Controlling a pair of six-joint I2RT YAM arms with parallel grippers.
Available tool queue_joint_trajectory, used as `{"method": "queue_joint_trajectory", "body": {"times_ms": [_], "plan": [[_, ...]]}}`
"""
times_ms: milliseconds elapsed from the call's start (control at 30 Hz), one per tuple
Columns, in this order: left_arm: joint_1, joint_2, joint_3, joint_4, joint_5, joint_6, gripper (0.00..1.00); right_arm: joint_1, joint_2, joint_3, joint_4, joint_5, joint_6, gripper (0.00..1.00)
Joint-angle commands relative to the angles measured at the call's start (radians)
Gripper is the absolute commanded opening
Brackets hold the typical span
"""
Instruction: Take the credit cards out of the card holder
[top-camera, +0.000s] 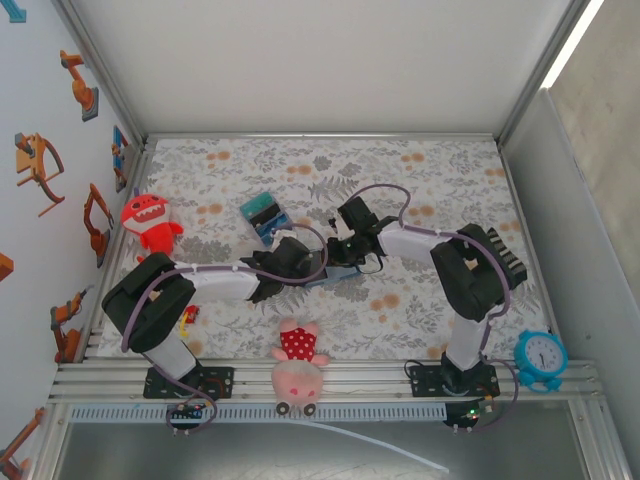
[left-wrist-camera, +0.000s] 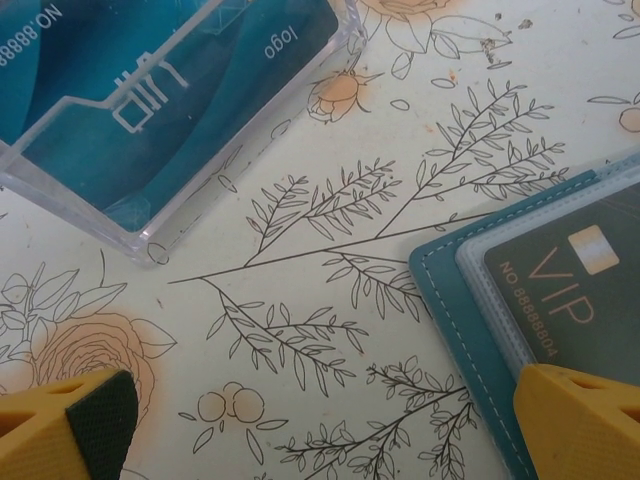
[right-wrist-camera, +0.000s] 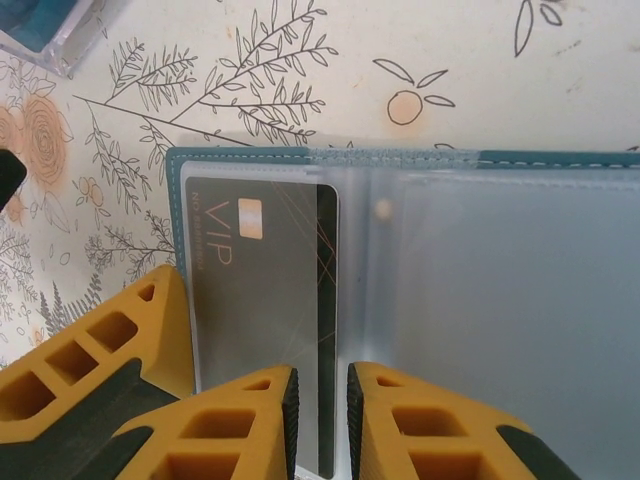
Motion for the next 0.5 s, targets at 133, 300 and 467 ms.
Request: {"method": "queue_joint_trajectory", "body": {"times_ms": [133, 300, 467], "plan": [[-0.007, -0.010, 0.017, -0.041, -0.031, 0.007, 0.97, 0.005, 0.024, 0.032, 0.019, -0.019, 0.020, 0.21], [-0.007, 0.003, 0.021, -0.036, -0.029, 0.011, 0.97, 0.005, 0.033, 0.033, 0.021, -0.024, 0.019, 0.21], [-0.010, 0.021, 0.032, -0.036, -0.020, 0.007, 0.97, 0.005, 0.052, 0.040, 0.022, -0.030, 0.020, 0.21]]}}
